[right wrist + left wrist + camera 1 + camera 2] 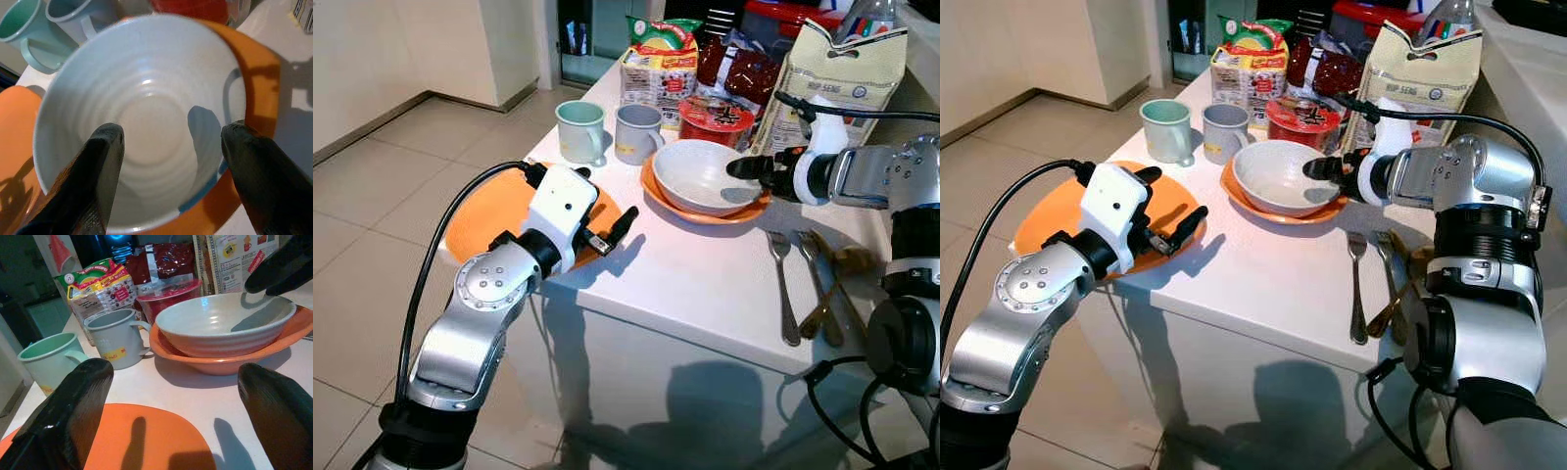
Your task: Setting the table
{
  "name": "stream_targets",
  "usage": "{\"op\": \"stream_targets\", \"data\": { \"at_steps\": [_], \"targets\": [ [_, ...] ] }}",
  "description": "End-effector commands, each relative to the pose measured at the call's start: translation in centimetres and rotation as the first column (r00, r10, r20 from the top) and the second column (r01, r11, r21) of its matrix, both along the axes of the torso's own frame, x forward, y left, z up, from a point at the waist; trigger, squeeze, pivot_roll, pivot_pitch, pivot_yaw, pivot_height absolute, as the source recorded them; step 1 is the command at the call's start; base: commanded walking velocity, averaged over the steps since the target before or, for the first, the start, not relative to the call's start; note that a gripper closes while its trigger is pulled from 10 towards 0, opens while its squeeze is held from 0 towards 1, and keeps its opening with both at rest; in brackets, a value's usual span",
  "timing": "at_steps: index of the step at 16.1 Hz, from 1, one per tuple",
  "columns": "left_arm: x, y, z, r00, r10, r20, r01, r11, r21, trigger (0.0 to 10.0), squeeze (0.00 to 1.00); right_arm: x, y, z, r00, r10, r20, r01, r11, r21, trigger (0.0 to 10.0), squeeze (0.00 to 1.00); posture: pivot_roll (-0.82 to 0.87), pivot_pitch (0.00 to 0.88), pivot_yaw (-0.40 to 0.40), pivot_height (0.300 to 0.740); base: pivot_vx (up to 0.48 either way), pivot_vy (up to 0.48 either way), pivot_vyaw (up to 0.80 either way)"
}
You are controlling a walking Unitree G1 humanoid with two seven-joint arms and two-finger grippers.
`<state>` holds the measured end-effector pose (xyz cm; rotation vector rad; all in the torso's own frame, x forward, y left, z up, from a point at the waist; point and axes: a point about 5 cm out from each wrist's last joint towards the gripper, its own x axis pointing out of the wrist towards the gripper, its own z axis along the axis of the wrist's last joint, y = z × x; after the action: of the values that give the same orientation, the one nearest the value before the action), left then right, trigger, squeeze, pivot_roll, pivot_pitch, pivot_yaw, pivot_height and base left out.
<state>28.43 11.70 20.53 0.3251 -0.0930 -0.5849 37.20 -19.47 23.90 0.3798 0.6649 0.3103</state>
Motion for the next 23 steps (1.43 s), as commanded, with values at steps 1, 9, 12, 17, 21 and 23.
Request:
{"op": "stream_targets", "data": {
  "at_steps": [1, 9, 12, 17, 21, 23],
  "targets": [
    [-0.2, -0.6, 0.2, 1.000, -0.030, 0.003, 0.030, 1.000, 0.003, 10.0, 0.00, -0.2, 0.0, -0.3, 1.000, 0.001, -0.030, -0.001, 1.000, 0.004, 10.0, 0.00, 0.05, 0.000, -0.061, 0.740, 0.000, 0.000, 0.00],
    [-0.8, -1.0, -0.2, 0.996, -0.088, -0.017, 0.088, 0.996, 0.017, 10.0, 0.00, -0.3, -0.1, -0.8, 0.995, -0.009, -0.095, 0.022, 0.990, 0.139, 10.0, 0.00, 0.05, 0.000, -0.061, 0.740, 0.000, 0.000, 0.00],
    [-0.8, -1.0, -0.1, 0.996, -0.084, -0.014, 0.084, 0.996, 0.020, 10.0, 0.00, -0.2, -0.6, -0.2, 0.997, -0.032, -0.075, 0.044, 0.983, 0.176, 0.0, 0.00, 0.05, 0.000, -0.064, 0.740, 0.000, 0.000, 0.00],
    [-0.7, -1.0, -0.1, 0.996, -0.088, -0.012, 0.088, 0.996, 0.020, 10.0, 0.00, -0.1, -1.1, 1.0, 0.999, -0.047, -0.025, 0.050, 0.986, 0.160, 0.0, 0.00, 0.05, 0.000, -0.063, 0.740, 0.000, 0.000, 0.00],
    [-0.9, -1.0, -0.1, 0.996, -0.087, -0.011, 0.087, 0.996, 0.020, 10.0, 0.00, -0.1, -1.7, 1.8, 0.998, -0.060, 0.024, 0.059, 0.997, 0.055, 2.0, 0.00, 0.05, 0.000, -0.068, 0.740, 0.000, 0.000, 0.00],
    [-0.9, -1.1, -0.1, 0.996, -0.085, -0.011, 0.085, 0.996, 0.020, 10.0, 0.00, -0.1, -1.6, 1.7, 0.998, -0.052, 0.023, 0.052, 0.998, 0.019, 10.0, 0.00, 0.05, 0.000, -0.074, 0.740, 0.000, 0.000, 0.00]
  ]
}}
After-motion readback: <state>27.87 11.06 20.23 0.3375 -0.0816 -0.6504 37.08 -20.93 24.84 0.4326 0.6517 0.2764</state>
